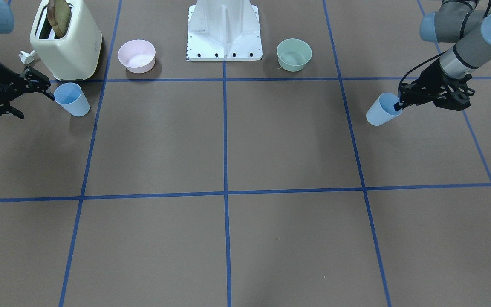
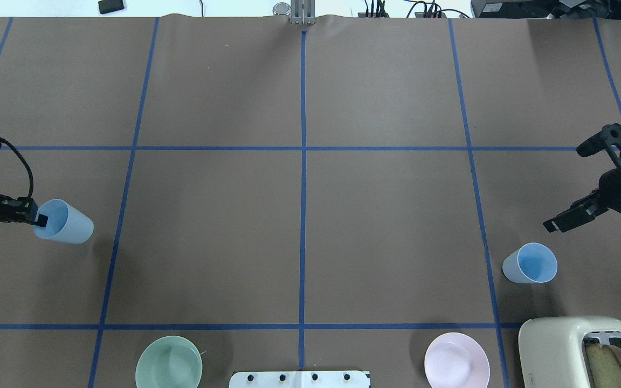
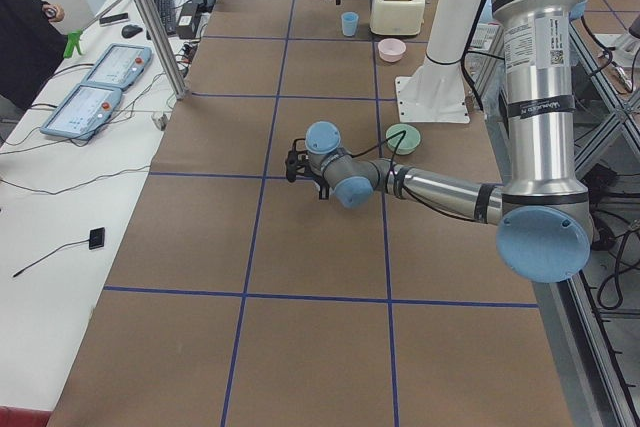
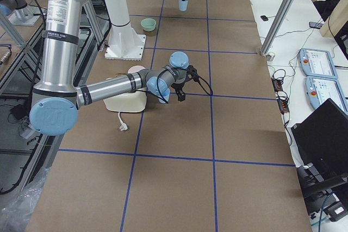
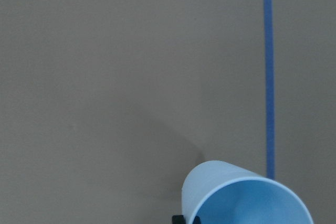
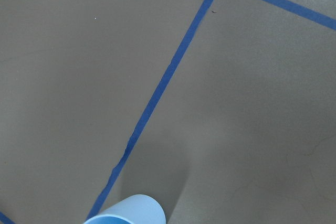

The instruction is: Stack blue cups with both arms

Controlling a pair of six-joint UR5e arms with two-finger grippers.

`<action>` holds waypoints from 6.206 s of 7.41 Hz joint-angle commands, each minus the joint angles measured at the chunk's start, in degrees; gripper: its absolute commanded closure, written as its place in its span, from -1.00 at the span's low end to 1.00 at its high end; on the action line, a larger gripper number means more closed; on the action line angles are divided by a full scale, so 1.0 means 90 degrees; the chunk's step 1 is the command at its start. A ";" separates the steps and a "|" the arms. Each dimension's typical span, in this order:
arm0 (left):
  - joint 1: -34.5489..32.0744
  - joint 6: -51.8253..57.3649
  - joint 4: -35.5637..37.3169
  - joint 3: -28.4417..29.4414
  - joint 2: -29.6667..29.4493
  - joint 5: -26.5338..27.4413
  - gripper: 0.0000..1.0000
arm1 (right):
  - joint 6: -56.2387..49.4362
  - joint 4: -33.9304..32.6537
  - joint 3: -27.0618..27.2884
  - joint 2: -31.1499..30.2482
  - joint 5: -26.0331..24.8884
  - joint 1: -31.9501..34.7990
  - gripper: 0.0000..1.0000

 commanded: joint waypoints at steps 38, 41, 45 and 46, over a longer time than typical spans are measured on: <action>0.1767 -0.2075 0.2855 0.0851 -0.4660 0.2029 -0.31 | -0.0067 -0.1994 0.0283 0.1380 0.0075 -0.0312 1.00; 0.0908 -0.0816 0.2845 0.0254 -0.3625 0.1229 -0.34 | -0.0028 -0.4095 0.0283 0.3168 -0.0012 -0.0282 1.00; -0.0243 0.1293 0.2767 -0.0032 -0.2110 0.0536 -0.53 | 0.1374 -0.4648 -0.0174 0.4790 -0.0598 -0.1003 1.00; -0.0565 0.1946 0.2757 -0.0013 -0.1787 0.0525 -0.61 | 0.1852 -0.4610 -0.0360 0.5142 -0.0695 -0.1237 1.00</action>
